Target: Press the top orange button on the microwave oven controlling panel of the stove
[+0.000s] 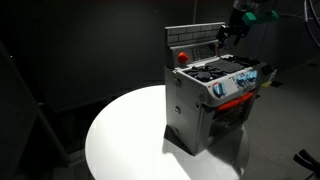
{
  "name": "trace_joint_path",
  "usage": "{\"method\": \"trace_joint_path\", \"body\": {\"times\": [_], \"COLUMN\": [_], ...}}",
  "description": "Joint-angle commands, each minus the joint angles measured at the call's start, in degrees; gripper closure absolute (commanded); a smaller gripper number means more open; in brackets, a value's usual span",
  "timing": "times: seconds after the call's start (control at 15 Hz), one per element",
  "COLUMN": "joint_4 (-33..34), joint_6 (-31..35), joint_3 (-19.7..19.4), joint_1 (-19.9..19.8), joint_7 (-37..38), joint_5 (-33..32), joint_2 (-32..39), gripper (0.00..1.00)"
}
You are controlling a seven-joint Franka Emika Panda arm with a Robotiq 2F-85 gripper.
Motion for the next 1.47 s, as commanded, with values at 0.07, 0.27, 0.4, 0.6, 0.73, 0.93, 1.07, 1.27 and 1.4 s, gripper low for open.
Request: {"method": "trace_joint_path", "body": {"times": [0.07, 0.27, 0.4, 0.6, 0.73, 0.93, 1.07, 1.27, 1.4], "joint_4": [3.3, 4.3, 4.3, 3.9, 3.6, 3.6, 3.4, 2.6, 1.9], "joint_6": [-0.5, -0.6, -1.0, -4.1, -8.1, -14.3, -18.3, -24.2, -27.3], "joint_3": [-0.7, -0.9, -1.0, -0.5, -0.2, -0.1, 0.0, -0.1, -0.1], "joint_1": [0.6, 0.6, 0.5, 0.0, -0.3, -0.8, -1.0, -1.0, -0.9], "joint_7": [1.5, 1.4, 1.2, 0.0, -1.0, -2.0, -2.5, -2.7, -2.8], "joint_5": [-0.7, -0.8, -0.5, 1.2, 2.9, 5.0, 6.1, 6.4, 6.0], "joint_2": [2.1, 2.8, 2.7, 1.6, 0.5, -0.8, -2.0, -4.2, -5.6], "gripper": [0.0, 0.0, 0.0, 0.0, 0.0, 0.0, 0.0, 0.0, 0.0]}}
